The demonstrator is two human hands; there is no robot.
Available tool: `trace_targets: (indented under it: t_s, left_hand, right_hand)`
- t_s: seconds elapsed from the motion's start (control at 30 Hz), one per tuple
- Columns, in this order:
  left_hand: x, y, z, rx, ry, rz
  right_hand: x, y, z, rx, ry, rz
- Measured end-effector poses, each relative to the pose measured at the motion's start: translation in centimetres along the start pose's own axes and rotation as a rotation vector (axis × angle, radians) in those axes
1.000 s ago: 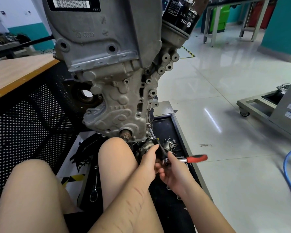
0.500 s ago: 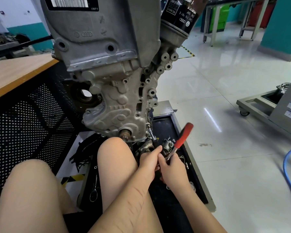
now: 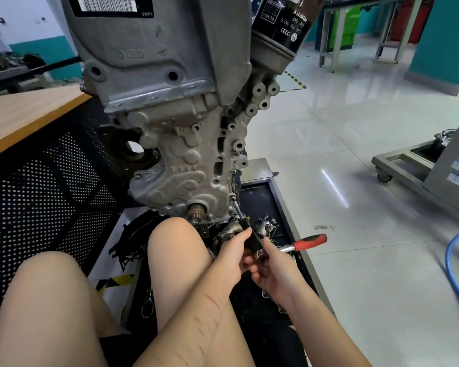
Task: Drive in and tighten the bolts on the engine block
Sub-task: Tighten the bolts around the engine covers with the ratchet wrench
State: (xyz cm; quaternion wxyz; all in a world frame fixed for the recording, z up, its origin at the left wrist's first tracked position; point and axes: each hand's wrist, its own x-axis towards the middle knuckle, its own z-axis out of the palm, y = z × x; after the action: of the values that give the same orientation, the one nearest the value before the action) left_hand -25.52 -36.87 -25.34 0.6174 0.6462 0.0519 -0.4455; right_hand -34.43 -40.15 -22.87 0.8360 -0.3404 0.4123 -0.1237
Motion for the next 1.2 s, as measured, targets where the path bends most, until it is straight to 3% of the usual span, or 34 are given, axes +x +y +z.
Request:
trace_targets:
  t_s: [0.13,0.3,0.37,0.5,0.77,0.83,0.93,1.1,1.2]
  left_hand:
    - [-0.2,0.2,-0.3,0.017,0.005,0.024]
    - [-0.1,-0.1,-0.1,0.134,0.127,0.149]
    - [0.0,-0.2,-0.1,0.178,0.144,0.176]
    - [-0.1,-0.3,-0.2,0.174,0.166,0.195]
    - [-0.6,0.4,-0.2,0.029,0.146,0.137]
    - [-0.7,0.4,-0.3,0.058,0.146,0.138]
    - [-0.8,0.2,-0.2,0.151,0.144,0.181]
    - [-0.5,-0.2,-0.3,0.279,0.186,0.354]
    - [-0.5,-0.3,-0.4,0.318,0.2,0.374]
  right_hand:
    - [0.0,0.5,0.1,-0.228,0.056,-0.161]
    - [0.6,1.9,0.0,-1.114,0.187,-0.56]
    - [0.8,2.3,-0.1,-1.231,0.199,-0.571]
    - [1.2,2.1,-0.2,-1.066,0.147,-0.537]
    - [0.2,1.0,0.3,-0.085,-0.072,-0.027]
    - [0.0,0.8,0.3,0.057,-0.098,0.052]
    - [0.1,1.0,0.3,-0.008,-0.047,0.02]
    - [0.6,1.7,0.4,-0.649,0.113,-0.387]
    - [0.6,1.6,0.1,-0.788,0.13,-0.501]
